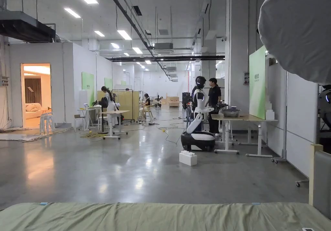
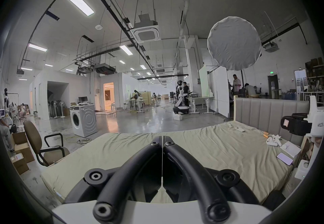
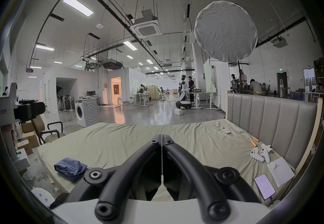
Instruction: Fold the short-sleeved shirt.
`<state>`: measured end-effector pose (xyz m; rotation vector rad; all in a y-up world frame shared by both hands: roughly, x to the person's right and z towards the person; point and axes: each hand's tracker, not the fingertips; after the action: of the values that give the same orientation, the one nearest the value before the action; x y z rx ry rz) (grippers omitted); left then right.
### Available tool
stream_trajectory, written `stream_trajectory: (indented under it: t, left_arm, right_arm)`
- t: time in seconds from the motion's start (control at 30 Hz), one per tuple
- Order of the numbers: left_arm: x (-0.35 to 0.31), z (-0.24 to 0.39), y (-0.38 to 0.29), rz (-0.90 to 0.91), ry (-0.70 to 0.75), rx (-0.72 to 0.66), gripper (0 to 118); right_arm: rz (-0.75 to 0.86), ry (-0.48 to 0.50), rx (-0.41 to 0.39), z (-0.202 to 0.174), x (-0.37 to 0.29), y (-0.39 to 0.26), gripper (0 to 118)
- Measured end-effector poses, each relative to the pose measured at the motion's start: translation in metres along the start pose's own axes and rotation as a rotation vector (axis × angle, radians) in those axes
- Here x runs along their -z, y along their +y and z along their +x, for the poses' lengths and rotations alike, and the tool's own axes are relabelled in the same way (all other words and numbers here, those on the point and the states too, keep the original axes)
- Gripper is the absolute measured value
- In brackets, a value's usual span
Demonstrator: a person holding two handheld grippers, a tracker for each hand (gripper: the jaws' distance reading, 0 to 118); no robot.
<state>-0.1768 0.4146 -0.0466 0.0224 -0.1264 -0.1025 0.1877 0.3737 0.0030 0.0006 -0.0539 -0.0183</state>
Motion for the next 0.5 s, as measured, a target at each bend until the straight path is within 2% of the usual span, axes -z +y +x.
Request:
stream_trajectory:
  t: [0.13,0.23,0.27,0.3,0.33,0.37,0.4,0.43,0.47,0.5]
  left_arm:
    - [-0.0010,-0.0004,-0.0004,-0.002,-0.007,-0.009,1]
    - [-0.0015,-0.0009,0.0000,-0.006,-0.003,-0.011,9]
    - [-0.0016,-0.0008,0.0001,-0.007,0.001,-0.014,16]
    - [-0.0014,-0.0009,0.0002,-0.010,0.004,-0.016,32]
    - [-0.0003,-0.0023,-0.0001,-0.013,0.007,-0.020,45]
    - [-0.0001,-0.0028,-0.0004,-0.013,0.014,-0.023,58]
    - [-0.0002,-0.0033,-0.0007,-0.011,0.015,-0.024,74]
    - [-0.0005,-0.0038,-0.0008,-0.006,0.016,-0.026,81]
    - [0.0007,-0.0042,-0.0014,-0.004,0.017,-0.028,88]
    - [0.0015,-0.0048,-0.0011,-0.004,0.018,-0.032,100]
  right_arm:
    - [-0.002,0.006,0.012,-0.0006,-0.0012,0.0002,1]
    - [-0.007,-0.001,0.007,-0.0006,-0.0010,-0.0002,14]
    - [-0.002,-0.003,0.002,-0.0005,-0.0011,0.0003,27]
    - [-0.007,-0.004,0.004,-0.0002,-0.0006,0.0005,58]
    - [-0.026,-0.016,0.025,0.0006,0.0009,-0.0009,78]
    - [-0.015,-0.019,0.019,0.0007,0.0013,-0.0006,92]
    - [-0.012,-0.022,0.021,0.0010,0.0015,-0.0007,104]
    - [-0.015,-0.022,0.026,0.0016,0.0019,-0.0009,111]
    - [-0.020,-0.019,0.029,0.0024,0.0027,-0.0013,117]
    - [-0.020,-0.019,0.027,0.0026,0.0031,-0.0018,118]
